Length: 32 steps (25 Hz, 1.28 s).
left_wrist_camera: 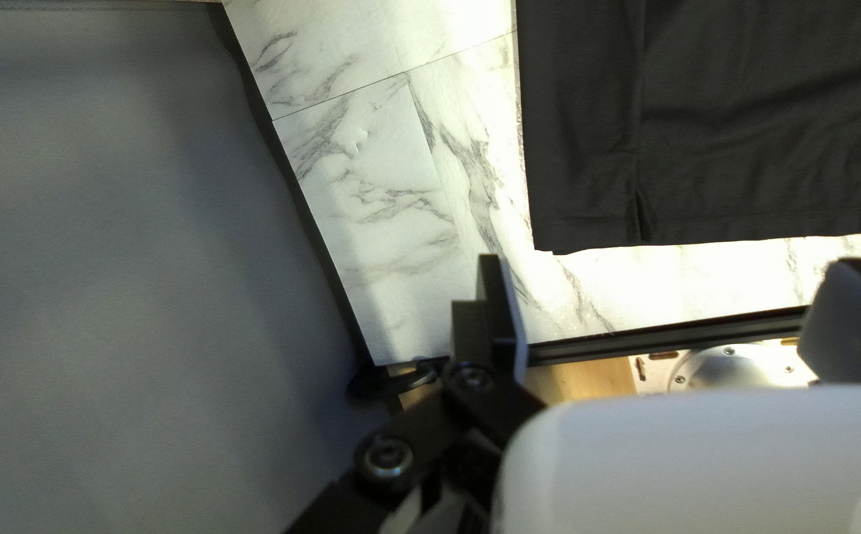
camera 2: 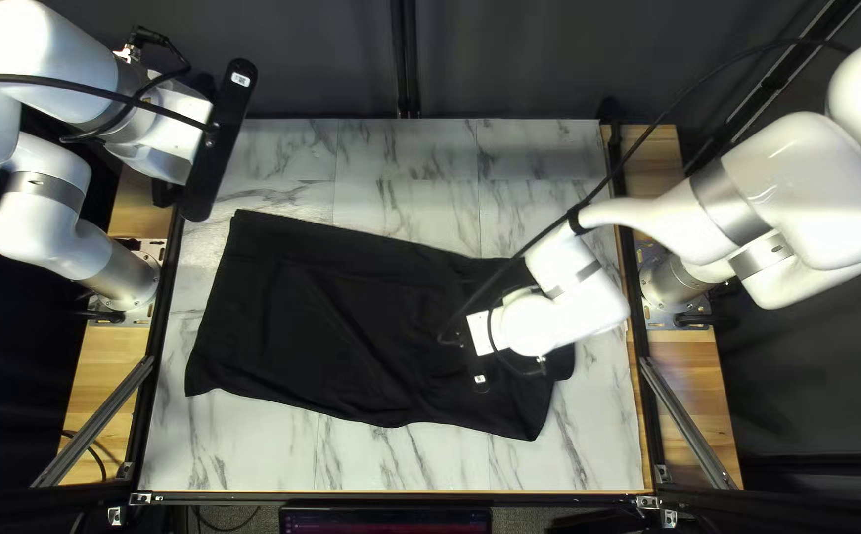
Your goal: Fold t-shirt
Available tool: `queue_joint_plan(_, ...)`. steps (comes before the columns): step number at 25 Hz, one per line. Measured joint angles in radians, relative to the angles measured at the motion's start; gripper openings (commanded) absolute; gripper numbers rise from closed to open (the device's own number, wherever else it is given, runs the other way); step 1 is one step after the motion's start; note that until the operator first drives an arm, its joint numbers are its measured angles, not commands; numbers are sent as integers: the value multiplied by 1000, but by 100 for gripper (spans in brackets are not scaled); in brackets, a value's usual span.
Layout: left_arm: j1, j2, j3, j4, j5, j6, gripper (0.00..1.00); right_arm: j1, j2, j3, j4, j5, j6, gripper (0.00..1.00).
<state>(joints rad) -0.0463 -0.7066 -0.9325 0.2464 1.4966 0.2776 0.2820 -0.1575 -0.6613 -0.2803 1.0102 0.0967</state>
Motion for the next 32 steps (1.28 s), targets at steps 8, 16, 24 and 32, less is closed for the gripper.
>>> queue_joint_plan(8,0,0,0,0,0,0,100,-196,-19,79,-98,-312,-144,100)
queue_joint_plan(16,0,0,0,0,0,0,100,-235,180,32,-284,-508,-4,100)
queue_joint_plan(24,0,0,0,0,0,0,100,-285,257,-18,-356,-526,0,100)
queue_joint_plan(32,0,0,0,0,0,0,100,-280,217,2,-398,-483,42,100)
